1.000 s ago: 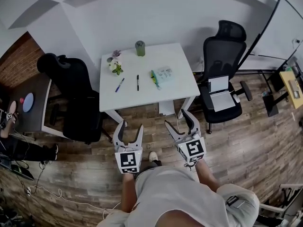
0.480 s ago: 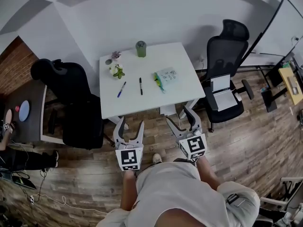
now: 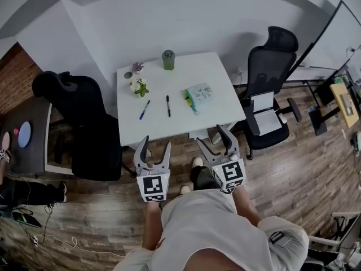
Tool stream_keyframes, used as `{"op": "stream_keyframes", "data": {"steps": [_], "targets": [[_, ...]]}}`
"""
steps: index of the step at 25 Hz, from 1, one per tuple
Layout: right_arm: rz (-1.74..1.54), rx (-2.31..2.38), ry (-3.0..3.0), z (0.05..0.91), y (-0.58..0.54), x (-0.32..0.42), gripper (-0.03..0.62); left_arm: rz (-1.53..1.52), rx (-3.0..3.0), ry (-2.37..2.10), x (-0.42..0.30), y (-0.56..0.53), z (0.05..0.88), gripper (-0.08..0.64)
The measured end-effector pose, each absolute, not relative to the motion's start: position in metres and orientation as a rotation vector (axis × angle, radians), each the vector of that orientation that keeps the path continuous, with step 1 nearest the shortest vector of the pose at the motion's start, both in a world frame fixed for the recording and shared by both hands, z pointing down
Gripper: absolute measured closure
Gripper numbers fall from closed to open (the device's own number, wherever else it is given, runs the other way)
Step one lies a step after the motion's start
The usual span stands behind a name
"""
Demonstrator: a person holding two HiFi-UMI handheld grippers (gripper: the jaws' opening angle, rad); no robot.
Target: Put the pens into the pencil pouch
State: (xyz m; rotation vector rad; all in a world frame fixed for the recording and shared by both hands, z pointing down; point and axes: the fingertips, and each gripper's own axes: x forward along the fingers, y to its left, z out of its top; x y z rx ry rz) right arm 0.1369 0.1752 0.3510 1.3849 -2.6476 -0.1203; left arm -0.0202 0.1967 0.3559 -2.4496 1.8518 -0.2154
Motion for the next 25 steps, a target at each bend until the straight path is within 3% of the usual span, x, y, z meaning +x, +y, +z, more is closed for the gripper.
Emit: {"op": "stream_keyframes", "data": {"steps": [25], "targets": [[-0.073, 1.289, -2.704, 0.358, 0.011, 0.124, 0.266, -0.261, -2.389, 1.953, -0.031, 0.046, 0.36, 0.284]]}}
